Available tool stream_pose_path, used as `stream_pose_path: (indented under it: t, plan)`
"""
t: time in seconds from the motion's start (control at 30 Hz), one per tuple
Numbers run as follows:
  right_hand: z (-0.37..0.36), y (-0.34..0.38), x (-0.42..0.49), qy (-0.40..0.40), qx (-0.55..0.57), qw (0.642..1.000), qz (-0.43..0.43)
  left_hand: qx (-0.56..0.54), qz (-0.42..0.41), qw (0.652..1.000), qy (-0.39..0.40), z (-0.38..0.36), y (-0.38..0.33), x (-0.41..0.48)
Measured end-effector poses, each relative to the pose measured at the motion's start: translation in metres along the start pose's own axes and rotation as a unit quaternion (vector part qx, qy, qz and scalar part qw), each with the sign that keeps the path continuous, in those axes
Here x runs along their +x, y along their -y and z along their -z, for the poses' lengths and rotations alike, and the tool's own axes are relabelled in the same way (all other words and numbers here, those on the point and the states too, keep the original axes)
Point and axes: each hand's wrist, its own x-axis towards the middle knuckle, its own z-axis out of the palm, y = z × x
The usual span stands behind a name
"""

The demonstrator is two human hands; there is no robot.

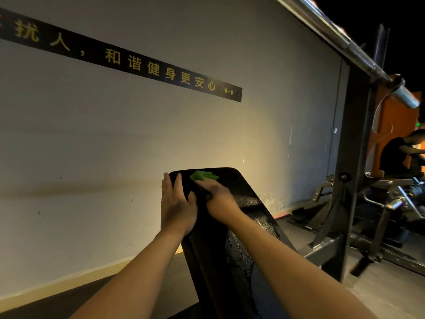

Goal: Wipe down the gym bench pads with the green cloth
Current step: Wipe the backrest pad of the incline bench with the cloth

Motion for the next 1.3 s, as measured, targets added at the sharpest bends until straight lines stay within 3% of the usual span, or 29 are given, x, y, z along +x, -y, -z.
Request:
stream_pose_path:
  t: [0.17, 0.37, 0.5, 0.7, 0.8, 0.87, 0.97, 1.1, 1.17, 1.3]
  plan:
    - [0.014, -0.013, 0.001, 0.041, -0.020, 0.998, 0.041, 0.014, -0.002, 1.000, -0.002, -0.001, 0.001, 0.001]
    - [0.045, -0.076, -0.001, -0.082, -0.042, 0.985, -0.144, 0.032, -0.017, 0.999, 0.008, -0.001, 0.002, 0.001]
    - [0.030, -0.057, 0.015, -0.102, -0.045, 0.976, -0.186, 0.027, -0.015, 0.999, 0.010, -0.001, 0.000, 0.000]
    - [0.003, 0.003, 0.025, 0.000, -0.016, 0.999, -0.031, 0.002, -0.013, 1.000, -0.014, 0.000, -0.003, 0.000]
    - [0.006, -0.007, 0.015, 0.063, -0.013, 0.997, 0.044, -0.015, -0.013, 1.000, -0.021, -0.001, -0.001, 0.002]
    - [0.018, -0.032, 0.011, 0.062, -0.029, 0.997, 0.029, -0.010, -0.015, 1.000, -0.019, -0.002, 0.001, 0.001]
    - [0.032, -0.066, 0.013, -0.035, -0.014, 0.997, -0.067, -0.014, -0.023, 0.999, -0.025, -0.003, 0.002, 0.001]
    - [0.023, -0.051, 0.020, -0.064, -0.043, 0.990, -0.117, -0.043, -0.015, 0.998, -0.034, -0.002, -0.001, -0.001]
    - [0.010, -0.023, 0.019, -0.050, -0.019, 0.994, -0.099, -0.064, 0.001, 0.997, -0.035, 0.002, -0.005, -0.005]
    - [-0.011, 0.015, -0.001, 0.015, -0.019, 0.999, 0.028, -0.096, 0.088, 0.991, -0.037, 0.009, -0.012, -0.012]
